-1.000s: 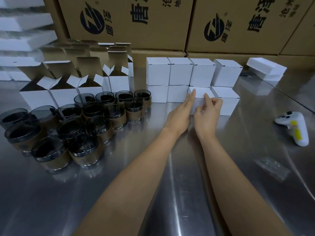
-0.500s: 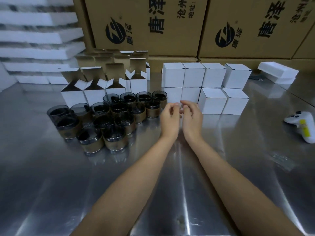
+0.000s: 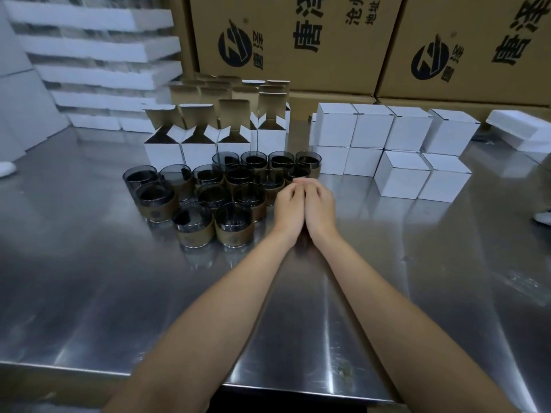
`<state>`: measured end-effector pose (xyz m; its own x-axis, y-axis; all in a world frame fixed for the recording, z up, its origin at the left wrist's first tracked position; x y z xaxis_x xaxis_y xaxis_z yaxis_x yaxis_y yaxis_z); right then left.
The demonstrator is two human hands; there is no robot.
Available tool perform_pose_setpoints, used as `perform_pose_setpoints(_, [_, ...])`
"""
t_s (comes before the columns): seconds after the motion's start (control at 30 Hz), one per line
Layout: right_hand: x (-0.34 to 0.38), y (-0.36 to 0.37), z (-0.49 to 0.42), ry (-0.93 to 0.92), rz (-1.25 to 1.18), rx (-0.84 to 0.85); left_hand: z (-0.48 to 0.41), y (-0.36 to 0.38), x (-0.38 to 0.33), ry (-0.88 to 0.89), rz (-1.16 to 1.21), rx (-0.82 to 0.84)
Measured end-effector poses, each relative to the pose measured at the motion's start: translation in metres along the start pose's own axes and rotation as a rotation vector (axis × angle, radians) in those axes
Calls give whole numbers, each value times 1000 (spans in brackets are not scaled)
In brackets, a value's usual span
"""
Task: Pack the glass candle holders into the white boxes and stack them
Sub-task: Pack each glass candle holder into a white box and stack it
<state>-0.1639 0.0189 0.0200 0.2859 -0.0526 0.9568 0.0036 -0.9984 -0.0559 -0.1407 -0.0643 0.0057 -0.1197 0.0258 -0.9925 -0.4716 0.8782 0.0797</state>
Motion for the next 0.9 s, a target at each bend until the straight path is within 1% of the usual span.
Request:
perform_pose_setpoints(0.07, [4,-2,-4,-30,37,-24,-1,2,1,-25,26,17])
perform_pose_setpoints(0.2, [38,-4,-24,-232,137,-123,-4,2,4,-64,68,17])
perform_pose_setpoints(0.23, [49,2,-33,-281,174,-110,-5,2,4,-65,71,9])
perform_pose_setpoints(0.3, [62,26,-61,-323,309,-13,-8,3,5,-72,83,4])
perform_pose_setpoints(0.4, [62,66,-105,-298,573,156,-13,7,3,-80,84,23])
perform_pose_setpoints(0.53, [39,97,-137,-243,862,295,-19,8,3,-87,84,22])
perform_pose_setpoints(0.63, [29,110,-153,-219,964,312,-20,12,5,-82,47,45])
perform_pose_setpoints(0.73, [29,123,-167,-218,1048,309,-21,15,8,-88,71,62])
perform_pose_setpoints(0.9, [19,132,-181,-163,1134,329,-27,16,15,-77,34,51])
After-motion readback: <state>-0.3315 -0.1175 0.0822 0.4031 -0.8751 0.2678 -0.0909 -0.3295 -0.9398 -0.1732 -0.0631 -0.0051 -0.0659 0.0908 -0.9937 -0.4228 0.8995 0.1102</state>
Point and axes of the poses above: each hand's wrist, its own z-axis away from the middle knuckle, its own y-axis out of the palm, x = y × z, the point moved 8 cm from there along -z, towards the middle knuckle, and after that the axes turned 1 degree about -x, right-handed, at the moved point
